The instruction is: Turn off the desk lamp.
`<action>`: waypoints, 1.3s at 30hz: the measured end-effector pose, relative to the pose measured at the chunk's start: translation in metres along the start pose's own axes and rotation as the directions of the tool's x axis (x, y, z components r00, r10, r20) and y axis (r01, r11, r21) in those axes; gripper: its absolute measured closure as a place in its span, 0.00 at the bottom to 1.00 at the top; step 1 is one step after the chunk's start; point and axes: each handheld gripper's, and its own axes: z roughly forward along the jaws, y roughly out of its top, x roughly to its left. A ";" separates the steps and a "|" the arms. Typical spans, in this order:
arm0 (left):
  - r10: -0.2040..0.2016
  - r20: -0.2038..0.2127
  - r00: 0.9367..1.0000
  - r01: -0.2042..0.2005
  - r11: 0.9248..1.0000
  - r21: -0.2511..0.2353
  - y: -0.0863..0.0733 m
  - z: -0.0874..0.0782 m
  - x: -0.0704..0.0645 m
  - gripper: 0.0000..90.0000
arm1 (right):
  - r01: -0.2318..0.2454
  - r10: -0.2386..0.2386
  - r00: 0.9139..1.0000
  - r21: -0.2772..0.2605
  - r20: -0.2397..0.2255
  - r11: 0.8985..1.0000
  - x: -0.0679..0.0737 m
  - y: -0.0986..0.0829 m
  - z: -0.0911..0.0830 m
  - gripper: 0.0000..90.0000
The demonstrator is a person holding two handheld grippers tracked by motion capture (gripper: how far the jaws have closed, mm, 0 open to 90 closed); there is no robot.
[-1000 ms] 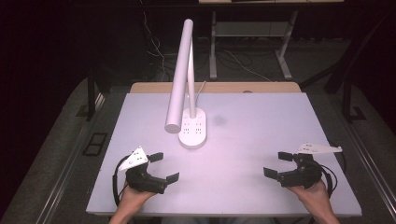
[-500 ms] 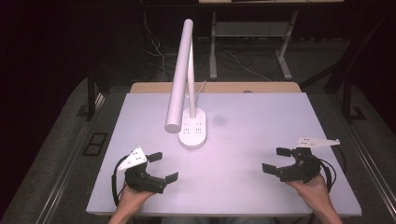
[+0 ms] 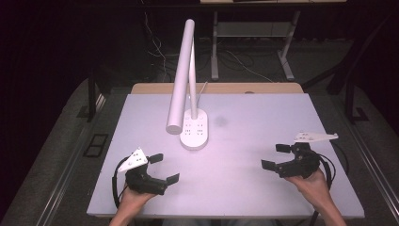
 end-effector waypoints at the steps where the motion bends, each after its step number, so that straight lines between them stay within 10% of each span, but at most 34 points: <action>1: 0.000 0.000 1.000 0.000 1.000 -0.001 0.000 0.000 0.000 0.00 | 0.000 0.000 1.000 0.004 -0.001 1.000 0.000 0.002 0.001 0.01; 39: -0.002 -0.002 1.000 0.002 1.000 -0.002 0.000 0.000 0.000 0.00 | 0.075 -0.074 0.997 0.093 -0.024 0.993 0.002 0.065 0.048 0.01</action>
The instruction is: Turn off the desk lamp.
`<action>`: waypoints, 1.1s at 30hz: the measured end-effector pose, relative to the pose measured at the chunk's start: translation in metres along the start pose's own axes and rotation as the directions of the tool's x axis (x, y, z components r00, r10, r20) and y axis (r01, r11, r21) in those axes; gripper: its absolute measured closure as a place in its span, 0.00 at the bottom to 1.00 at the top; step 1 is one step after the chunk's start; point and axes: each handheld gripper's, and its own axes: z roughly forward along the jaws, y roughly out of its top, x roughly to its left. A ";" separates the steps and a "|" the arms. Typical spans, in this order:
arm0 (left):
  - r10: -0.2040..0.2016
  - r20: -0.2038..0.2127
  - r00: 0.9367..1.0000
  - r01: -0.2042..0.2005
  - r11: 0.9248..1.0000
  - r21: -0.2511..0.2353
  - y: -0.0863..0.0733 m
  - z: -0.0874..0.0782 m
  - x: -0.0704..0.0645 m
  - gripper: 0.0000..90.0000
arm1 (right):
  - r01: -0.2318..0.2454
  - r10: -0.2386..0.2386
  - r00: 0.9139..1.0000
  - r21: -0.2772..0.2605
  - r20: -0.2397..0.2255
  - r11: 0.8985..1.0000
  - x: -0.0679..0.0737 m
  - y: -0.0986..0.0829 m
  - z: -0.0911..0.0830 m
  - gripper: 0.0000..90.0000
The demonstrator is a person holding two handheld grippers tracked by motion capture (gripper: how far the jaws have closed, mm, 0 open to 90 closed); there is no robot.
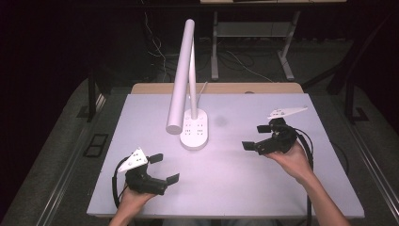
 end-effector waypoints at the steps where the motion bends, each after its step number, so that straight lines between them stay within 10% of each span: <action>1: 0.000 0.000 1.000 0.000 1.000 0.000 0.000 0.000 0.000 0.00 | 0.004 -0.004 1.000 0.008 -0.002 1.000 0.000 0.003 0.003 0.01; 33: -0.002 0.007 1.000 0.002 1.000 -0.002 0.000 -0.001 0.001 0.00 | 0.006 -0.005 1.000 0.033 -0.022 0.999 -0.005 0.052 0.055 0.01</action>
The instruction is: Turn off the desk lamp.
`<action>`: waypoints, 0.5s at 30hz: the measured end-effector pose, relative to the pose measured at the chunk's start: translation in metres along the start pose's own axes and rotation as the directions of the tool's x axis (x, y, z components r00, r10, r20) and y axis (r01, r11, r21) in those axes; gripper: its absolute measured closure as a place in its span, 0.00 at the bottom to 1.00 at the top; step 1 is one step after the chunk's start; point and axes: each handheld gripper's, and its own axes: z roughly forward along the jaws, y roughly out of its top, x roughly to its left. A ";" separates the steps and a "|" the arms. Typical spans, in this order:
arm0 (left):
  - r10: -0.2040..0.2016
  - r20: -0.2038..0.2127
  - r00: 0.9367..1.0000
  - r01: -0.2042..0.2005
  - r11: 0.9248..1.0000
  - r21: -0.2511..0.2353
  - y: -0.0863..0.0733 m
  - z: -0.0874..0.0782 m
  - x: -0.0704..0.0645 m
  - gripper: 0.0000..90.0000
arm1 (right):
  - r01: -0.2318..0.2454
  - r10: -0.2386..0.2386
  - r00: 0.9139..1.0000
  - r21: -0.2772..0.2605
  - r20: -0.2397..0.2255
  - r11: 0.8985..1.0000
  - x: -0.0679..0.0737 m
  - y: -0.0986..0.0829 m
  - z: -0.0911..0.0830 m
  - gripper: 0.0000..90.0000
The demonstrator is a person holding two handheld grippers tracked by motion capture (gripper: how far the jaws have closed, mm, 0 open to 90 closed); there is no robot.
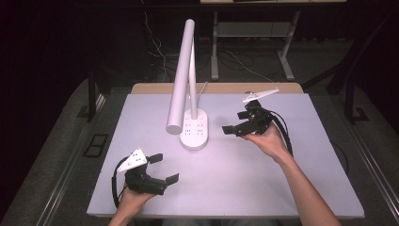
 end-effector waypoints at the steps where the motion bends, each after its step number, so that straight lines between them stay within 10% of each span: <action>1: 0.000 0.001 1.000 0.000 1.000 -0.001 0.000 0.000 0.000 0.00 | 0.001 -0.001 1.000 0.001 -0.001 1.000 -0.001 0.002 0.002 0.01; 15: -0.002 0.004 1.000 0.002 1.000 -0.004 0.000 0.000 0.000 0.00 | 0.013 -0.012 1.000 0.025 -0.010 1.000 -0.002 0.017 0.030 0.01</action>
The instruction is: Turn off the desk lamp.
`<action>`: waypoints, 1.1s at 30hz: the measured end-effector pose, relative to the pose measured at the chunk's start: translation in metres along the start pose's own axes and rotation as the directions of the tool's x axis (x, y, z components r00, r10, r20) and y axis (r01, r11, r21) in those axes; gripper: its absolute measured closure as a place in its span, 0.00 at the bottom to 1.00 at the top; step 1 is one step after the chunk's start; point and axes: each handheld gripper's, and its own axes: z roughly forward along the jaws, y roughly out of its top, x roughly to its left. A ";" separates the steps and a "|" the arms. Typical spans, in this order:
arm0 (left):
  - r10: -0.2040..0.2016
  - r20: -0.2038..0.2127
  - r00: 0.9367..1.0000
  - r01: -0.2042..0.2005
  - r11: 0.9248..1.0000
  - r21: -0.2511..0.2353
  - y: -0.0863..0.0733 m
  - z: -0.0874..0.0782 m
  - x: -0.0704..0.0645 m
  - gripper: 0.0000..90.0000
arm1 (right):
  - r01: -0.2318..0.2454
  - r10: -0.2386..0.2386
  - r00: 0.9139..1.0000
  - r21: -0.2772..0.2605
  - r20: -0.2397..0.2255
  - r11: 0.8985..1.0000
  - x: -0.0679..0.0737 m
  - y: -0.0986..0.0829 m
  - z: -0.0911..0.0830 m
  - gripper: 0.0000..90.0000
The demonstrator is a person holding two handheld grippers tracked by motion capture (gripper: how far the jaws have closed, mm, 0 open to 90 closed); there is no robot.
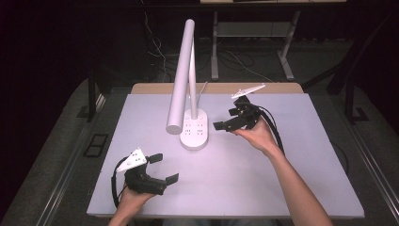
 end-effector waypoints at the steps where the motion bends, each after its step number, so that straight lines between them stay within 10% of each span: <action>1: 0.000 0.000 1.000 0.000 1.000 0.000 0.000 0.000 0.000 0.00 | 0.006 -0.006 1.000 0.004 0.001 1.000 -0.001 0.003 0.004 0.01; 13: 0.003 0.000 1.000 -0.003 1.000 -0.001 0.000 -0.001 0.001 0.00 | -0.006 0.006 1.000 -0.002 0.004 1.000 -0.009 0.017 0.030 0.01; 33: -0.002 -0.001 1.000 0.002 1.000 -0.009 0.000 -0.002 0.002 0.00 | -0.011 0.011 1.000 -0.021 -0.001 1.000 -0.026 0.032 0.050 0.68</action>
